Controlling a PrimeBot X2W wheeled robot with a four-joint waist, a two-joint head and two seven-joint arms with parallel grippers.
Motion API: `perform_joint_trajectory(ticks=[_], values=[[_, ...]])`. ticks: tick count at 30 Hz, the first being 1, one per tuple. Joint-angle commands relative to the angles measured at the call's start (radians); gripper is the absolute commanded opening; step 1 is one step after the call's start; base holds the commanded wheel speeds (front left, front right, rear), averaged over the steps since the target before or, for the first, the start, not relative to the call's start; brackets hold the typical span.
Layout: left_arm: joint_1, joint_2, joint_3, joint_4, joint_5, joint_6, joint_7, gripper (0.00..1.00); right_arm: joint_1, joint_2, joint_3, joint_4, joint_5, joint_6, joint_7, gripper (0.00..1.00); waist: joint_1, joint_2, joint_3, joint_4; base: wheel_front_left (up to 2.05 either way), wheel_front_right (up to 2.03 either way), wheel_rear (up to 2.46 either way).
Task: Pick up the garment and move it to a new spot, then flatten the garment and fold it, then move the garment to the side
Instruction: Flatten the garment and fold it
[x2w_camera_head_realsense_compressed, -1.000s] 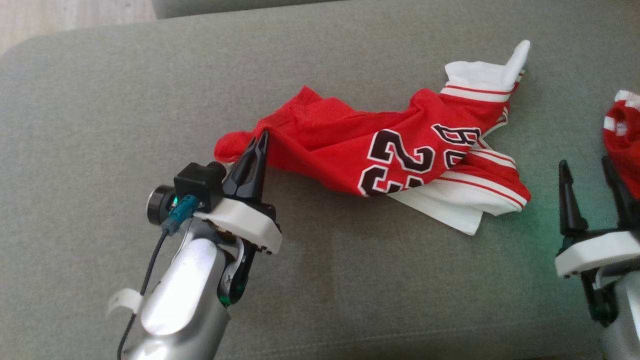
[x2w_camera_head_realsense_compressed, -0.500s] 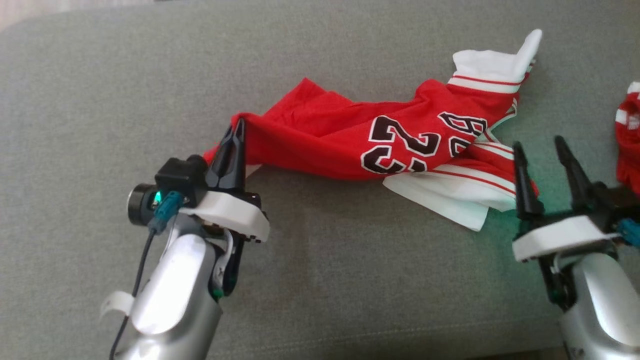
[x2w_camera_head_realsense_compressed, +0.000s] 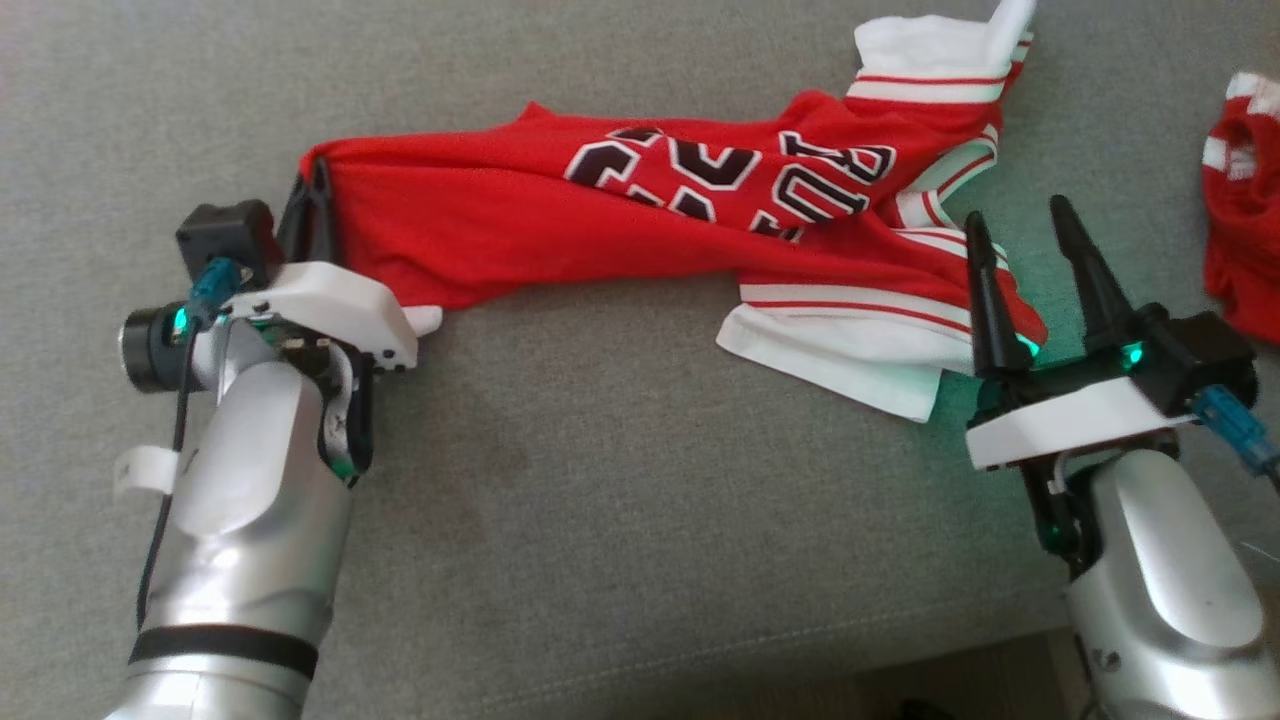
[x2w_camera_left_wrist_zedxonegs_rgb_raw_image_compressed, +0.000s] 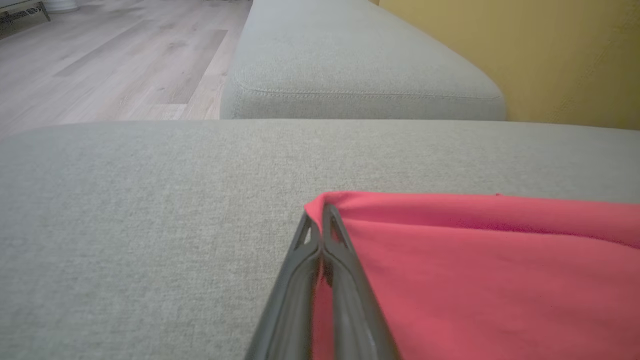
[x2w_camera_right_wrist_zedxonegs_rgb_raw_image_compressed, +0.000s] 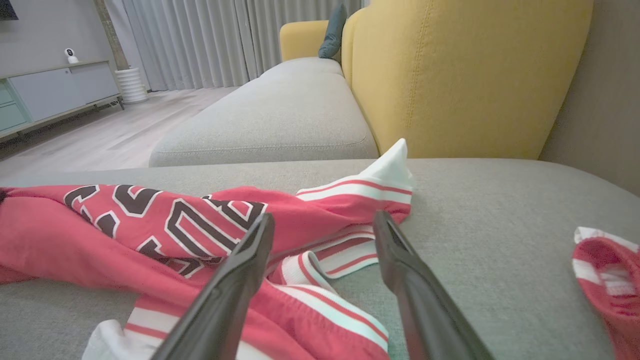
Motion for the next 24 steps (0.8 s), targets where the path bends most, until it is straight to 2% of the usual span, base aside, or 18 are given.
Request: perform_joint_trajectory(ticks=[1, 2, 3, 7, 18, 24], values=[[-0.035, 0.032, 0.038, -0.017, 0.002, 0.007, -0.005, 0.02, -0.025, 0.006, 0.023, -0.036, 0.009, 0.007, -0.004, 1.0, -0.0001, 0.0, 0.01, -0.005, 0.0, 0.0, 0.0], [-0.037, 0.03, 0.047, -0.014, 0.003, 0.006, -0.005, 0.38, -0.027, 0.011, 0.024, -0.039, 0.012, 0.007, -0.004, 1.0, -0.0001, 0.0, 0.011, -0.003, 0.0, 0.0, 0.0], [-0.034, 0.028, 0.051, -0.014, 0.007, 0.004, -0.005, 1.0, -0.027, 0.015, 0.023, -0.041, 0.012, 0.007, -0.004, 1.0, -0.0001, 0.0, 0.008, 0.001, 0.0, 0.0, 0.0], [0.017, 0.009, 0.069, -0.057, 0.022, -0.003, -0.005, 1.0, -0.011, 0.035, 0.015, -0.043, 0.012, 0.007, -0.004, 1.0, -0.0001, 0.0, -0.024, 0.024, 0.0, 0.0, 0.0], [0.286, -0.023, 0.093, -0.271, 0.051, -0.002, -0.005, 1.0, 0.064, 0.082, -0.024, 0.009, -0.006, 0.007, -0.004, 1.0, -0.0001, 0.0, -0.15, 0.108, 0.0, 0.0, 0.0], [0.414, -0.024, 0.048, -0.349, 0.016, 0.007, -0.005, 1.0, 0.106, 0.089, -0.041, 0.061, -0.025, 0.007, -0.004, 1.0, -0.0001, 0.0, -0.216, 0.157, 0.0, 0.0, 0.0]])
